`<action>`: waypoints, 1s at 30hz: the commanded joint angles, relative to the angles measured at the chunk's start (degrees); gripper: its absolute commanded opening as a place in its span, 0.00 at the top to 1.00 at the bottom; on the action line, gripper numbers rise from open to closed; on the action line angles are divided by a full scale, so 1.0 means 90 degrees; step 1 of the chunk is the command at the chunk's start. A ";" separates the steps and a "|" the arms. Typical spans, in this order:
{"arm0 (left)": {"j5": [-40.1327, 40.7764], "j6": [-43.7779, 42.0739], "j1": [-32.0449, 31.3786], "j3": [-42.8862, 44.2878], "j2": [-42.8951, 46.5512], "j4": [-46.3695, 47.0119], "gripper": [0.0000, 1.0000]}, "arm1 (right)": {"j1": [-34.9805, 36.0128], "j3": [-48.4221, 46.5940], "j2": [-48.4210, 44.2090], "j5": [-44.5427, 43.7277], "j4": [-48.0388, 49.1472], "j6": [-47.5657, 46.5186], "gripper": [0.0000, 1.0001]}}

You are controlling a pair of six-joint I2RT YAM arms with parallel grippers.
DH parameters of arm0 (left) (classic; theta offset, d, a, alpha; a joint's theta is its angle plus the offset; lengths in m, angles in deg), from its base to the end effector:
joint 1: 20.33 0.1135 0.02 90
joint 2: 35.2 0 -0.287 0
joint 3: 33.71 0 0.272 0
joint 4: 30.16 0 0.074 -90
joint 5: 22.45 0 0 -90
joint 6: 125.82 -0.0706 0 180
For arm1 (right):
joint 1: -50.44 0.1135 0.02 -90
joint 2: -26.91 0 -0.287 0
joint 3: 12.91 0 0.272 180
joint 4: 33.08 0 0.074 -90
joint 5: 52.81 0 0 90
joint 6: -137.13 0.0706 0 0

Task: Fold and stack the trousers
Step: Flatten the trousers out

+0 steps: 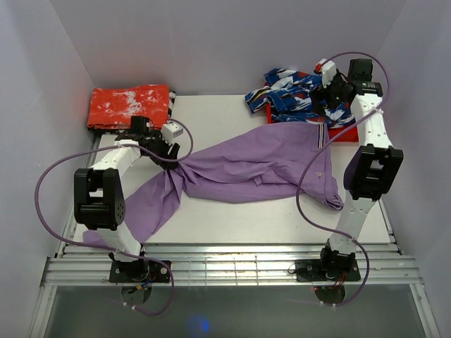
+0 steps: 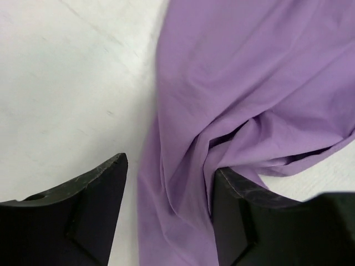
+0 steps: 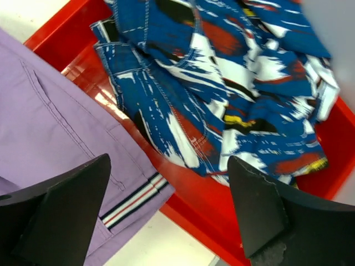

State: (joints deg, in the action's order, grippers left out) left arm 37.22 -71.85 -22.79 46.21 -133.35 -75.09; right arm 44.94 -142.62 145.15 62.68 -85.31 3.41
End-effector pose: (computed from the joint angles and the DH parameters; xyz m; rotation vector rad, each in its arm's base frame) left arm 0.3781 -0.0519 0.1921 0.9795 2.3136 -0.4778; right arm 0.5272 -0.0202 0.3305 -0.9312 1.9945 0.0324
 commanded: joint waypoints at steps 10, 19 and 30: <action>-0.0041 -0.1307 -0.1053 0.0534 0.1131 -0.1090 0.15 | -0.1252 0.2391 -0.2471 0.0400 -0.3962 -0.0697 0.06; -0.0468 -0.1377 -0.2616 -0.0334 0.1168 -0.0274 0.06 | -0.1489 0.5358 -0.3342 0.0429 -0.2970 -0.1470 0.05; -0.0381 -0.2100 -0.3750 -0.0687 0.0253 0.1056 0.07 | -0.1381 0.6990 -0.3733 0.0029 -0.1258 -0.1841 0.04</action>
State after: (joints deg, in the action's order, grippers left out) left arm 34.92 -87.48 -55.79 38.52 -128.83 -68.75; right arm 32.20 -80.53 113.10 63.69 -102.18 -10.60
